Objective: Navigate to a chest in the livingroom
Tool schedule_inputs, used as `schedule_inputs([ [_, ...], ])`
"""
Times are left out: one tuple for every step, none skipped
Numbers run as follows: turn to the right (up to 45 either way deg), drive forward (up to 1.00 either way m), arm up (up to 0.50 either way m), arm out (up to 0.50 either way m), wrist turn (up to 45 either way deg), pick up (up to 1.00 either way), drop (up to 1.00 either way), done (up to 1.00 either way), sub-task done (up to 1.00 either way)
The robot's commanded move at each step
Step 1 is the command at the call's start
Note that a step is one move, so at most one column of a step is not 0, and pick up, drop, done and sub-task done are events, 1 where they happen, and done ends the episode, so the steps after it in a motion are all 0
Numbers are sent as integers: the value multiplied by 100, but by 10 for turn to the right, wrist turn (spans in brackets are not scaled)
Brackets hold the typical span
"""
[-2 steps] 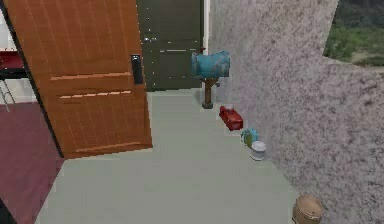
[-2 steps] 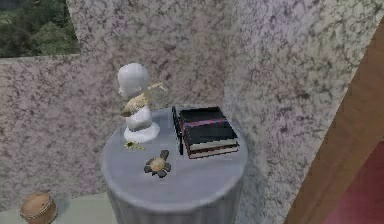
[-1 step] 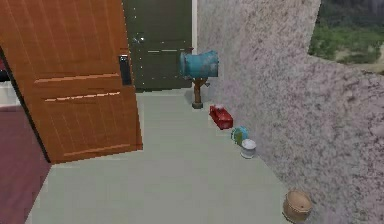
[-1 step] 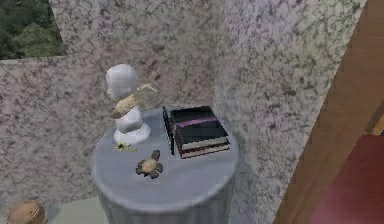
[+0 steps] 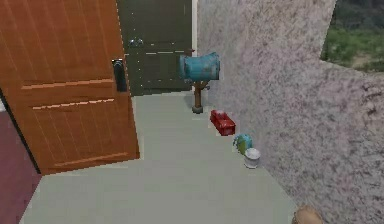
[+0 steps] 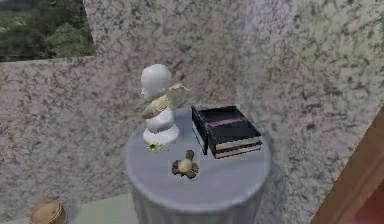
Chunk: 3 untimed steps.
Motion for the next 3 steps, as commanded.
schedule_inputs([
  [30,0,0,0,0,0,0,0,0],
  [0,100,0,0,0,0,0,0,0],
  [30,0,0,0,0,0,0,0,0],
])
